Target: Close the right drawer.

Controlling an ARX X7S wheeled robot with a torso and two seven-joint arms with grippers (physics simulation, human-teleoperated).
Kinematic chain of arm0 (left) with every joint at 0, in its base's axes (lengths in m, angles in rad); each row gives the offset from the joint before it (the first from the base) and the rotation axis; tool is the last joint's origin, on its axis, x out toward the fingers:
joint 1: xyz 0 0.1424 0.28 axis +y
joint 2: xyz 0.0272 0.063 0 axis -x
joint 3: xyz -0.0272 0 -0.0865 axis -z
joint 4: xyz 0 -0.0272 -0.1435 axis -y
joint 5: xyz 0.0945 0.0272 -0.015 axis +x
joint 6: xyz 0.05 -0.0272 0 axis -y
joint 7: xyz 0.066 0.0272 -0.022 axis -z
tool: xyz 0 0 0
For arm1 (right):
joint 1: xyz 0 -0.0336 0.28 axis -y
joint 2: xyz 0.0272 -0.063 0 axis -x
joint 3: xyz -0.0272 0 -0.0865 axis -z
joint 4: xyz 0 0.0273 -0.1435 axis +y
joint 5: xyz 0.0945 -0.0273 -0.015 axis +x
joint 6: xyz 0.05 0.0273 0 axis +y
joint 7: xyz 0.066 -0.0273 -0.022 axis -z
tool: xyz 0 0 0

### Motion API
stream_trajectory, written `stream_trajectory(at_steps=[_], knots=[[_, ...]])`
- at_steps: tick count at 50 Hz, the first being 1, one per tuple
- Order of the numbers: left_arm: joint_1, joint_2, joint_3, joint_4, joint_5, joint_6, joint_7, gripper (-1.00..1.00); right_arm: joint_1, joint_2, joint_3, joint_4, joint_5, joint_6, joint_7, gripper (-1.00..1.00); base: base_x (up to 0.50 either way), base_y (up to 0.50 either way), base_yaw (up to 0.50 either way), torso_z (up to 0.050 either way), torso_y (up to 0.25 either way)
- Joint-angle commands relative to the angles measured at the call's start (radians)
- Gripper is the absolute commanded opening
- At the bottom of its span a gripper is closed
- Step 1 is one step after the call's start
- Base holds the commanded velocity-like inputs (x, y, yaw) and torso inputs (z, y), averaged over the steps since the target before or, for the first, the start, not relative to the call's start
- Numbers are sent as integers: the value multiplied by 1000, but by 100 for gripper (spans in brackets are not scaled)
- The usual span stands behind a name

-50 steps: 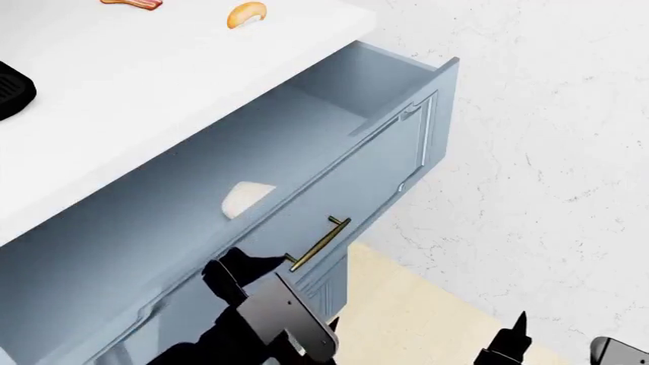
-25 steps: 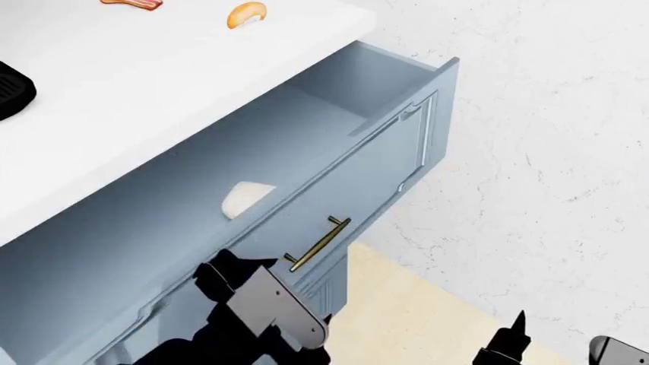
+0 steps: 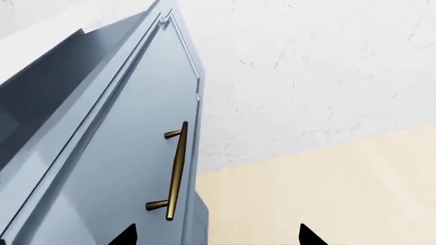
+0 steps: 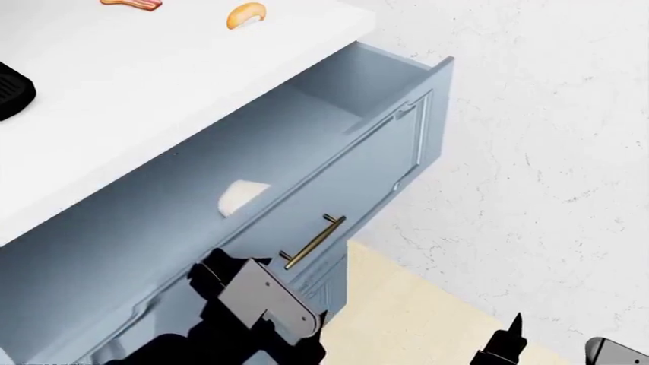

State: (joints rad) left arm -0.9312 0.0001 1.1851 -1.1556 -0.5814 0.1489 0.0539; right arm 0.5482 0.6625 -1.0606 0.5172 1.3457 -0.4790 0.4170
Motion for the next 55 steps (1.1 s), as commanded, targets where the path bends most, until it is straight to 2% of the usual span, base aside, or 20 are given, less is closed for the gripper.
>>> stream_trajectory(at_steps=[1, 20, 55], knots=[[-2, -4, -25, -111, -98, 26, -5, 100, -3, -2, -1, 1, -8, 4, 3, 100, 0, 0, 0, 0, 0], [0, -17, -84, -150, -127, 23, 9, 100, -6, 2, 1, -15, -18, 7, 14, 100, 0, 0, 0, 0, 0], [3, -64, -364, -152, 13, -36, 24, 100, -21, 1, 4, -8, -26, 12, 12, 100, 0, 0, 0, 0, 0]])
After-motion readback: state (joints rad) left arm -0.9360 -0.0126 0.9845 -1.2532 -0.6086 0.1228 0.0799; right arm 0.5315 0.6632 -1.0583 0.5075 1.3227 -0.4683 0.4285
